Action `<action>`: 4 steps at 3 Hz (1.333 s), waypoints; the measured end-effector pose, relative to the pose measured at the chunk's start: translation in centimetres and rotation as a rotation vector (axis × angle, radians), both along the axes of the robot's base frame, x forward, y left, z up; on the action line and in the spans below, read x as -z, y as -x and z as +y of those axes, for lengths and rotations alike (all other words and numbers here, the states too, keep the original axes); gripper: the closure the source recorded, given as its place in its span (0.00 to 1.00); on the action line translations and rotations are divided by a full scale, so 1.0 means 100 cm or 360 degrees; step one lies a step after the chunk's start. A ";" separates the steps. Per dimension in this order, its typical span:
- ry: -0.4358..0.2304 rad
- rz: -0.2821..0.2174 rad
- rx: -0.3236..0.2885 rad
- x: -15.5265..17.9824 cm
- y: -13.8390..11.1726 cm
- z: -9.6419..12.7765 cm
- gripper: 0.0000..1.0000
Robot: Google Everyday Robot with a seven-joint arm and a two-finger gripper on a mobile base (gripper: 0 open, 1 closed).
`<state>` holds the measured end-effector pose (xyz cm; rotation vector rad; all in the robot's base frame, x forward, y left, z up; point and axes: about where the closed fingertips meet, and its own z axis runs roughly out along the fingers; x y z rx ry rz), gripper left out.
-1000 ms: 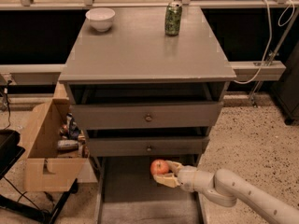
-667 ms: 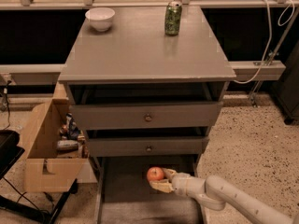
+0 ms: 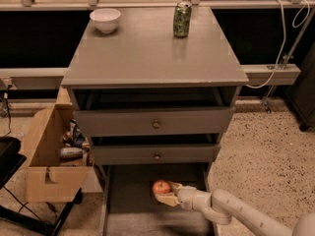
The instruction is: Place apple into bottom drawer
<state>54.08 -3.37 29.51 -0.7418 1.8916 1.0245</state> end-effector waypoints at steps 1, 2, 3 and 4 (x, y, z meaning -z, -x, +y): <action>0.0031 0.0008 -0.0032 0.023 -0.012 0.010 1.00; 0.0060 0.0025 -0.0077 0.057 -0.030 0.019 1.00; 0.0087 -0.0006 -0.0108 0.082 -0.044 0.023 1.00; 0.0081 -0.0107 -0.0127 0.118 -0.049 0.026 1.00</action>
Offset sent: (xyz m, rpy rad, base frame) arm 0.0591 0.0219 -0.0984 -0.0670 0.0205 0.0702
